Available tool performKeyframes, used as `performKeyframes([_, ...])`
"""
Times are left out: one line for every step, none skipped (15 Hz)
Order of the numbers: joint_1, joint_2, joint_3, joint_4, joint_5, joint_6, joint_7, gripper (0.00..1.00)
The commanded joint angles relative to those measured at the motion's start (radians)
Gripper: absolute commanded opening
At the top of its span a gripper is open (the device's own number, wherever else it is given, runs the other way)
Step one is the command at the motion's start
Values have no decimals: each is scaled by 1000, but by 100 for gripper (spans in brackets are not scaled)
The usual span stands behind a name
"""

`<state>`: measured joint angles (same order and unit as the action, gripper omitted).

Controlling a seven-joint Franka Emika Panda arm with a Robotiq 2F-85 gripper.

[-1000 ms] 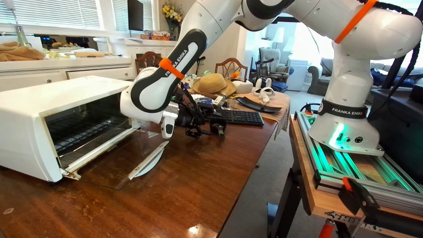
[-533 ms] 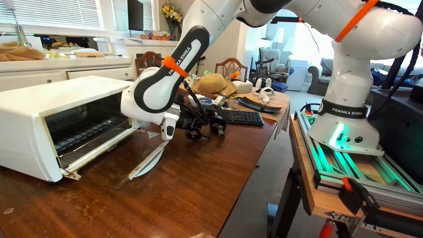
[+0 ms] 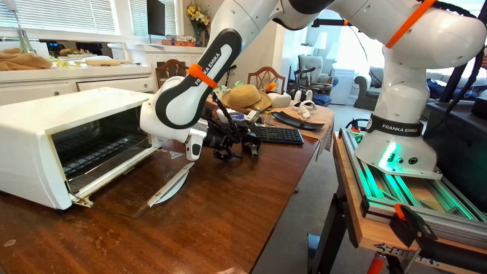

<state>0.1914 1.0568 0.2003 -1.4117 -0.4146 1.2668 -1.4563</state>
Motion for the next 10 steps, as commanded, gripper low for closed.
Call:
performKeyframes([-6, 20, 0, 7, 0, -17, -16, 100])
performKeyframes([-6, 29, 0, 9, 1, -21, -20, 100])
performKeyframes([-7, 33, 2, 9, 1, -23, -27, 100])
performKeyframes([-7, 34, 3, 7, 2, -23, -33, 100])
performKeyframes([-7, 35, 4, 3, 6, -24, -33, 100])
performKeyframes([-7, 35, 4, 1, 10, -28, -33, 100])
performKeyframes([-8, 36, 5, -3, 12, -29, -34, 100])
performKeyframes([-7, 37, 5, -6, 14, -29, -34, 100])
performKeyframes([-6, 38, 6, -8, 15, -28, -33, 100])
performKeyframes([-5, 40, 6, -9, 16, -28, -32, 100])
